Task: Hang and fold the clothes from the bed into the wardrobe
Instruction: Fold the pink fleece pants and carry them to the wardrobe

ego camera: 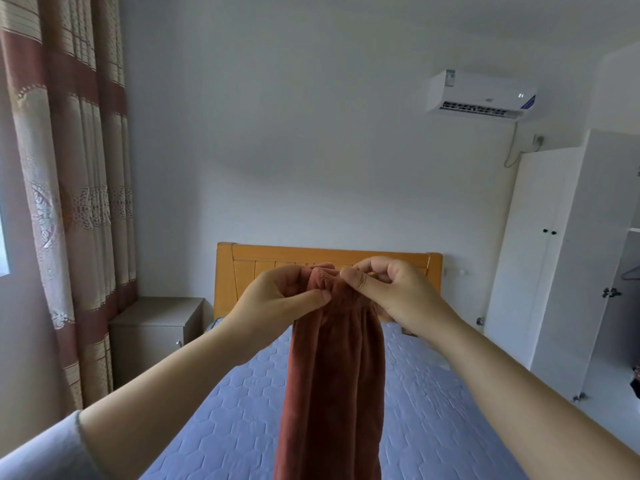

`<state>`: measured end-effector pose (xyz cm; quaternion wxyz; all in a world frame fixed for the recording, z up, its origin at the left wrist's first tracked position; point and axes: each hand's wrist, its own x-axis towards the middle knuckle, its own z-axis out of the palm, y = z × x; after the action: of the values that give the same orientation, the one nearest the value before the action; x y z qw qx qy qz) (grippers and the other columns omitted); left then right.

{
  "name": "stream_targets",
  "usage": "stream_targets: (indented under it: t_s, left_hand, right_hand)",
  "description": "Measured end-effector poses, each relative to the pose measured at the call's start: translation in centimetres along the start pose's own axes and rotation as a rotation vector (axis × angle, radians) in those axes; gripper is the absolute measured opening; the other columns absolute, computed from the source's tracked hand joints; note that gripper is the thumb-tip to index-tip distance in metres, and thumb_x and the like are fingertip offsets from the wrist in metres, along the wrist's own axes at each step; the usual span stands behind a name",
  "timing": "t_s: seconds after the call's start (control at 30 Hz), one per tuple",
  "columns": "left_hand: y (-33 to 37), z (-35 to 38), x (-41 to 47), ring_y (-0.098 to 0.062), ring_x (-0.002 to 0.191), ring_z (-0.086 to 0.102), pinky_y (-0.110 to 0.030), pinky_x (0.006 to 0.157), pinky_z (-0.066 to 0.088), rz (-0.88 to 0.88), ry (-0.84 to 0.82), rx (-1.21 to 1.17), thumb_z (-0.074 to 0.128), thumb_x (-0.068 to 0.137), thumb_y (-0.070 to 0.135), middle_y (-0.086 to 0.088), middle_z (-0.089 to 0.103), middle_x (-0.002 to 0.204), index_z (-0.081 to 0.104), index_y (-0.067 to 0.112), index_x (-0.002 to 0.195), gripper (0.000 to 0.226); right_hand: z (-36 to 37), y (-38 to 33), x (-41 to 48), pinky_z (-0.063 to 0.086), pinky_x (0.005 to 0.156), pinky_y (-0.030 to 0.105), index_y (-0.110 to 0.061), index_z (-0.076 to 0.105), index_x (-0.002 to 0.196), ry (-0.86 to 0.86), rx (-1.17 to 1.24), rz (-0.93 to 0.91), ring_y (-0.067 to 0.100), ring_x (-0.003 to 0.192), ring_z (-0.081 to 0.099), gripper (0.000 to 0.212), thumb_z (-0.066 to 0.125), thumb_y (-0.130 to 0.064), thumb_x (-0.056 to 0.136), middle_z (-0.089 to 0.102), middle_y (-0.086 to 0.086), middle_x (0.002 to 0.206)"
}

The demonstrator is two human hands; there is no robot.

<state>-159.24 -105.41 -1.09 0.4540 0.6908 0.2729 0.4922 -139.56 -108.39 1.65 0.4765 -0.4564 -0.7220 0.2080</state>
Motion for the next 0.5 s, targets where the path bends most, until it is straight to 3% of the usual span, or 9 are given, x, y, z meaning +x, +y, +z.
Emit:
stream_targets:
  t_s: [0.07,0.2,0.27,0.37,0.43,0.5]
  left_hand:
    - [0.2,-0.4,-0.1,-0.012,0.093,0.07,-0.018,0.076,0.053,0.025,-0.049,0.018,0.067,0.088,0.01,-0.003,0.075,0.102,0.071,0.018,0.11,0.024]
    - [0.7,-1.4,-0.1,-0.016,0.101,0.068,-0.026,0.083,0.054,0.061,-0.089,0.051,0.059,0.083,0.019,-0.003,0.073,0.107,0.071,0.023,0.107,0.028]
    - [0.9,-2.0,0.3,-0.022,0.103,0.067,-0.034,0.09,0.053,0.066,-0.054,0.035,0.056,0.082,0.019,-0.007,0.073,0.107,0.072,0.022,0.104,0.027]
    - [1.2,-2.8,0.7,-0.02,0.1,0.067,-0.033,0.091,0.053,0.067,-0.016,0.032,0.055,0.08,0.018,-0.006,0.073,0.105,0.073,0.02,0.101,0.027]
    - [1.3,-3.3,0.9,-0.016,0.094,0.067,-0.034,0.089,0.052,0.058,0.003,0.081,0.056,0.079,0.02,-0.004,0.073,0.101,0.071,0.016,0.102,0.027]
    - [1.4,-3.6,1.0,-0.014,0.086,0.063,-0.035,0.086,0.05,0.048,0.017,0.151,0.057,0.077,0.021,-0.002,0.071,0.093,0.068,0.013,0.101,0.028]
  right_hand:
    - [-1.0,0.1,0.3,0.036,0.055,0.024,-0.028,0.074,0.079,-0.034,-0.166,-0.12,0.007,0.053,0.043,0.048,0.064,-0.073,0.069,0.05,-0.002,0.057]
    - [-2.8,-0.4,0.5,0.045,0.091,0.025,-0.031,0.075,0.081,-0.269,-0.251,-0.089,0.001,0.096,0.061,0.038,0.075,-0.065,0.063,0.064,-0.014,0.099]
    - [-3.0,-0.3,0.4,0.051,0.085,0.026,-0.03,0.075,0.082,-0.364,-0.265,-0.075,0.008,0.093,0.066,0.03,0.081,-0.055,0.065,0.07,-0.009,0.093]
    - [-2.9,-0.2,-0.1,0.046,0.065,0.011,-0.036,0.073,0.077,-0.446,-0.291,-0.06,0.0,0.071,0.065,0.015,0.084,-0.044,0.069,0.07,-0.015,0.075]
    - [-3.3,-0.2,0.0,0.042,0.057,0.011,-0.046,0.066,0.068,-0.398,-0.425,-0.104,-0.005,0.063,0.059,0.016,0.082,-0.045,0.071,0.064,-0.021,0.068]
    - [-4.0,-0.5,0.5,0.043,0.063,0.019,-0.052,0.059,0.064,-0.268,-0.655,-0.172,-0.001,0.074,0.056,0.02,0.077,-0.058,0.068,0.059,-0.016,0.076]
